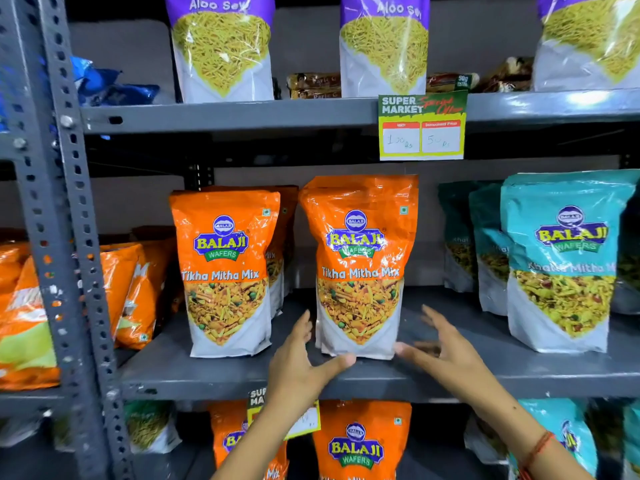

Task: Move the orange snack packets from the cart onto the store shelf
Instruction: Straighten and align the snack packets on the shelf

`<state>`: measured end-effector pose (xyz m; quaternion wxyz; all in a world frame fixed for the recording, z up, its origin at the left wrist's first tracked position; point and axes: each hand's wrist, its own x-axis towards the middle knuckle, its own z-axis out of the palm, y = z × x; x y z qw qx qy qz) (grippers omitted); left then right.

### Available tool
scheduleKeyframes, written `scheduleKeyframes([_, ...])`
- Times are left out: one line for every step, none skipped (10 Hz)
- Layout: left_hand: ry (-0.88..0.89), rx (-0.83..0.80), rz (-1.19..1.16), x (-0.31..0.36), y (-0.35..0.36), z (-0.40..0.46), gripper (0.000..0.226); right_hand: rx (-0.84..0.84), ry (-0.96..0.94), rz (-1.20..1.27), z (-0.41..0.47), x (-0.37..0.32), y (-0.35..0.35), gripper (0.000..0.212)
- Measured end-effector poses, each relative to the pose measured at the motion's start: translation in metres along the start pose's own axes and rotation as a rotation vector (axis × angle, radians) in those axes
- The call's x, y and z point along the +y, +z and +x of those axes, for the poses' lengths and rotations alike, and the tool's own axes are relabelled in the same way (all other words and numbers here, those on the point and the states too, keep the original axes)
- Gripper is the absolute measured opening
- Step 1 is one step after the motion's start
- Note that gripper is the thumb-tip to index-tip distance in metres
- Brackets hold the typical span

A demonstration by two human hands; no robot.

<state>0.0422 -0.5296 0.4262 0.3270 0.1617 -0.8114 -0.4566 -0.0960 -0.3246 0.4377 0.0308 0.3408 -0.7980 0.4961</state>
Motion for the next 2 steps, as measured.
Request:
scheduleKeyframes([0.105, 0.018, 0.056, 0.005, -0.017, -0.028, 0.097, 0.2, -0.016, 0.09, -0.036, -0.014, 0.003, 0.066])
scheduleKeyframes([0.209, 0.1, 0.12, 0.006, -0.033, -0.044, 0.071, 0.358, -0.052, 0.166, -0.061, -0.028, 0.014, 0.049])
